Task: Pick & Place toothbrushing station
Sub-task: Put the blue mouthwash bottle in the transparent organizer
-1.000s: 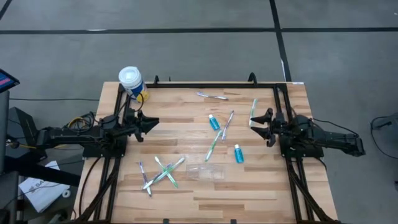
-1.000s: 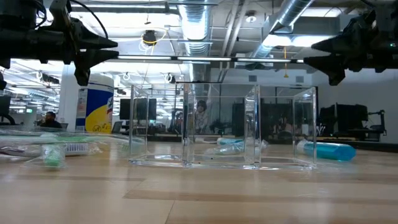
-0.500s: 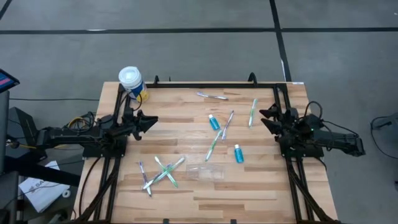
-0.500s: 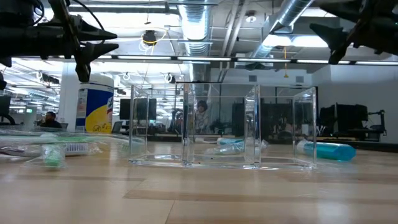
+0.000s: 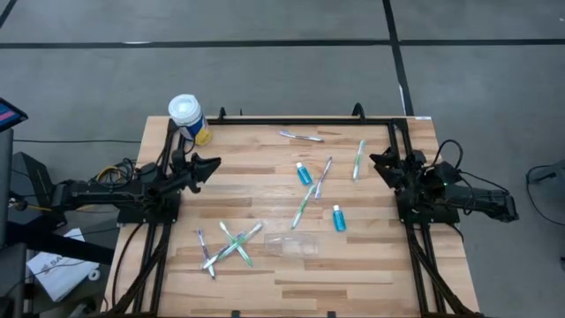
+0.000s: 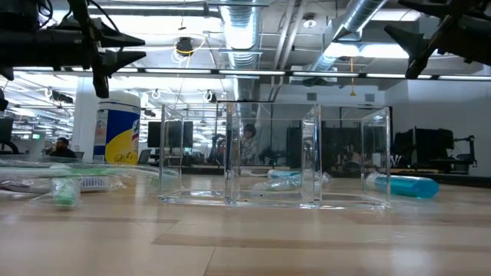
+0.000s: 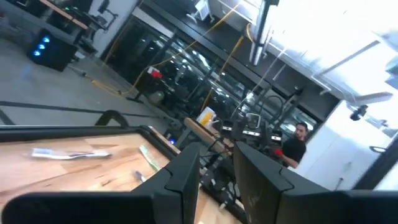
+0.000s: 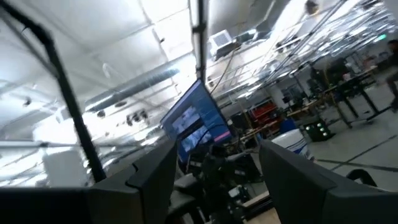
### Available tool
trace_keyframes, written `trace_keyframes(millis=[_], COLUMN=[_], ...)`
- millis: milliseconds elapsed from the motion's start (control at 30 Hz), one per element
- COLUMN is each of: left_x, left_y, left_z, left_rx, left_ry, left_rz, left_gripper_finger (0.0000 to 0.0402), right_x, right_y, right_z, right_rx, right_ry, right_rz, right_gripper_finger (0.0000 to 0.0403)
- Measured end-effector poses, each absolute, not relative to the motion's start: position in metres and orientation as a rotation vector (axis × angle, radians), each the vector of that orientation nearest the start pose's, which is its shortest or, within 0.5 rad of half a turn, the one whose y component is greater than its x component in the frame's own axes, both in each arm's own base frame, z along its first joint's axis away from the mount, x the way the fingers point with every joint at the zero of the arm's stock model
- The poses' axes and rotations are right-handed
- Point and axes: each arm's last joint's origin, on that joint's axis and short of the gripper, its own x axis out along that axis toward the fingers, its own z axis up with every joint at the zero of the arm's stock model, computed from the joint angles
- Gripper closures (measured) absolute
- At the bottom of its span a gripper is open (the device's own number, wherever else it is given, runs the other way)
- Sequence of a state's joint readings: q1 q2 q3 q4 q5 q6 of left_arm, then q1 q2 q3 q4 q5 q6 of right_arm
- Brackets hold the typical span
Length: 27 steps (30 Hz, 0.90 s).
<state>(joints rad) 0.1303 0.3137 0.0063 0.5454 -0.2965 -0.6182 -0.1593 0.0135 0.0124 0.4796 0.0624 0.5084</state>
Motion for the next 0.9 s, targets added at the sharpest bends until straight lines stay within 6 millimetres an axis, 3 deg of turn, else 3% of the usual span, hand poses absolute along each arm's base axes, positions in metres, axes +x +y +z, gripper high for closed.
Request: trace_keyframes(millis=[200, 600, 900], left_x=[0.1106, 0.1097, 0.1128], left_y=[0.0240, 0.0238, 0.0254], left_z=[0.1923, 0.1954, 0.1922], left_rx=[-0.630, -0.633, -0.788], left_ry=[-0.393, -0.426, -0.441], left_rz=[0.365, 0.352, 0.373], left_gripper_finger=[0.0308, 0.0308, 0.0308], right_x=[0.0842, 0.0837, 0.0816], right_y=[-0.0189, -0.0205, -0.0225], right_z=[0.2119, 0.2116, 0.2135], right_rx=[0.648, 0.677, 0.802], right_ry=[-0.582, -0.602, -0.675], right_rz=[-0.163, -0.214, -0.244], right_gripper_finger=[0.0184, 0.0184, 0.0185])
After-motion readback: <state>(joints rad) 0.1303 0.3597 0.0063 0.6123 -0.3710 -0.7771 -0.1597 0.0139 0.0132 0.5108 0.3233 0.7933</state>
